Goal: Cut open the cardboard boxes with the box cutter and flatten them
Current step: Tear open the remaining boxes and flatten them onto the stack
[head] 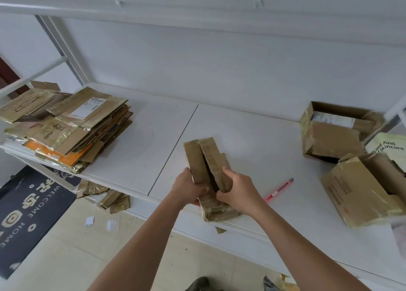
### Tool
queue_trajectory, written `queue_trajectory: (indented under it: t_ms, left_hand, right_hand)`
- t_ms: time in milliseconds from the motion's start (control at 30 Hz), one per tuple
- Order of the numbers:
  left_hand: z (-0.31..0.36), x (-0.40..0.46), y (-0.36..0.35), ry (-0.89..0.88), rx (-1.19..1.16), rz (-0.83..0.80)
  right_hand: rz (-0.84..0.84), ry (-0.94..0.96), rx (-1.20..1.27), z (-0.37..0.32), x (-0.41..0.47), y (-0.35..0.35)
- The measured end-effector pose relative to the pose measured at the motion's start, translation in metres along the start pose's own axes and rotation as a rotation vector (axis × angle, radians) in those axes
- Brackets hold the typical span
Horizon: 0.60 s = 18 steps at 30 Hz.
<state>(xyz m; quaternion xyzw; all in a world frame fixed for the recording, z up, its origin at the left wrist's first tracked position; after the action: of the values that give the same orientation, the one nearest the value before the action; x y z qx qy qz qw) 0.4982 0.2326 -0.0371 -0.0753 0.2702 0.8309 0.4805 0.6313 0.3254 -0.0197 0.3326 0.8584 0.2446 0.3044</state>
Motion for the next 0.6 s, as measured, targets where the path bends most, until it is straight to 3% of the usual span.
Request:
queue_trajectory:
  t_ms: [267, 400, 500, 600]
  left_hand:
    - [-0.008, -0.002, 0.004, 0.034, 0.026, -0.004]
    - [-0.001, -0.001, -0.001, 0.016, 0.103, -0.005]
    - [0.008, 0.000, -0.004, -0.008, 0.232, 0.007]
    - [0.012, 0.001, -0.010, -0.033, 0.272, -0.022]
  right_hand:
    - [-0.261, -0.154, 0.295, 0.020, 0.012, 0.012]
    - [-0.435, -0.236, 0.264, 0.019, 0.011, 0.019]
    - [-0.314, -0.116, -0.024, -0.008, 0.023, 0.025]
    - [-0.135, -0.078, 0.001, -0.027, 0.041, 0.027]
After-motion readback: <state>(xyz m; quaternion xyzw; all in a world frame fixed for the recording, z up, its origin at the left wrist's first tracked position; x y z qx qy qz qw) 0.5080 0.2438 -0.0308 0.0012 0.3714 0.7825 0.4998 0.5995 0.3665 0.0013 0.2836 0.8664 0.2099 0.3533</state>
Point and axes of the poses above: each hand's wrist, its own x-axis towards the middle knuckle, its own y-axis out of the back of the hand, z = x × y, the point moved 9 cm from there along x, towards the middle knuckle, and after that the axes turned 9 degrees about -y, right-handed, at the moved point
